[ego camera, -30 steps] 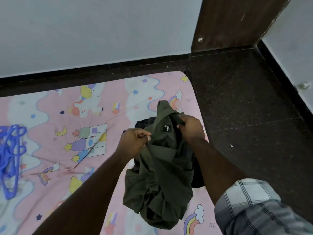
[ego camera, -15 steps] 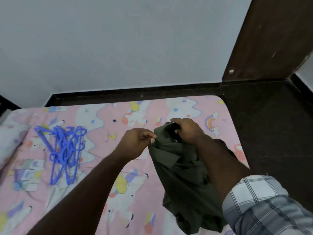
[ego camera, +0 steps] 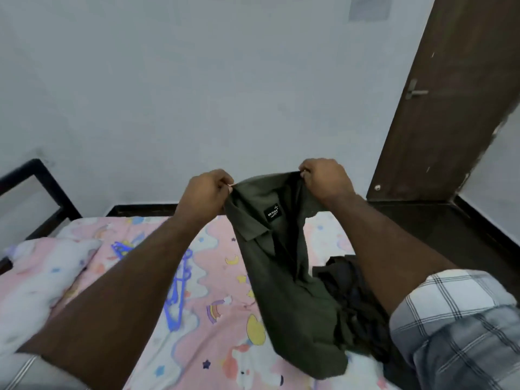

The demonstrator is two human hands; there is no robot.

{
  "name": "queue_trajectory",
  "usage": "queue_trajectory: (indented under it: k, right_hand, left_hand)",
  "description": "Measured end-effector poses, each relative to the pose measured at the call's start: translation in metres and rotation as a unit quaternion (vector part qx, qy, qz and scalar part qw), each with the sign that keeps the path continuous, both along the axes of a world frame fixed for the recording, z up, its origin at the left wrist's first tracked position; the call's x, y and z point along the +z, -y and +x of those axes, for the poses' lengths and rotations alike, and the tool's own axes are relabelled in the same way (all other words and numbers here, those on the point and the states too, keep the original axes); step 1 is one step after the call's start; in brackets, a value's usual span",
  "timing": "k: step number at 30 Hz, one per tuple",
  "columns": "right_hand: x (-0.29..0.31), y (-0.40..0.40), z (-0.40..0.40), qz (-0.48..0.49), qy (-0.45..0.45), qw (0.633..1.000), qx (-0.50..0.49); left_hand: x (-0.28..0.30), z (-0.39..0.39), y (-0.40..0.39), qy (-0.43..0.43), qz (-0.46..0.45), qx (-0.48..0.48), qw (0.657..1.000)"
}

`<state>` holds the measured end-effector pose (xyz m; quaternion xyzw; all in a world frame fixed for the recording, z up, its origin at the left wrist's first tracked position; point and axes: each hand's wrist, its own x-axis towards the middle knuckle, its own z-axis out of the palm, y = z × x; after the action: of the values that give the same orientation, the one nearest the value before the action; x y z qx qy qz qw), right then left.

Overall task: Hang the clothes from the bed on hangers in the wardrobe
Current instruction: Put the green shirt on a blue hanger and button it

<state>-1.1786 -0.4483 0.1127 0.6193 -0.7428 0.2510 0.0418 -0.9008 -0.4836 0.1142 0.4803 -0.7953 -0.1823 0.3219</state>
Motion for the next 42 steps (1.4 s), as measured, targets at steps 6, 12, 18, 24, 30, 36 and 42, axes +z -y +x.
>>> queue_trajectory:
  k: [6, 12, 18, 24, 30, 36, 42]
  right_hand:
    - [0.097, -0.011, 0.045, -0.093, -0.040, 0.995, 0.010]
    - [0.130, -0.016, 0.082, -0.110, -0.035, 0.993, 0.020]
    - [0.129, -0.017, 0.106, -0.109, 0.040, 0.992, 0.049]
    - [0.128, -0.019, 0.146, -0.093, 0.180, 0.975, 0.093]
    - [0.127, -0.019, 0.168, -0.076, 0.249, 0.961, 0.094]
    - [0.120, -0.022, 0.164, -0.057, 0.308, 0.942, 0.123]
    - [0.110, -0.028, 0.143, -0.062, 0.380, 0.912, 0.144]
  left_hand:
    - [0.048, 0.040, 0.003, 0.048, -0.163, 0.022, 0.985]
    - [0.074, 0.059, 0.008, 0.039, -0.185, 0.069, 0.980]
    - [0.086, 0.067, 0.014, -0.043, -0.170, 0.121, 0.977]
    - [0.089, 0.049, -0.005, -0.094, -0.102, 0.037, 0.990]
    - [0.085, 0.040, -0.018, -0.154, -0.010, -0.039, 0.987]
    - [0.077, 0.039, -0.019, -0.221, 0.059, -0.056, 0.972]
    - [0.066, 0.037, -0.019, -0.277, 0.100, -0.030, 0.955]
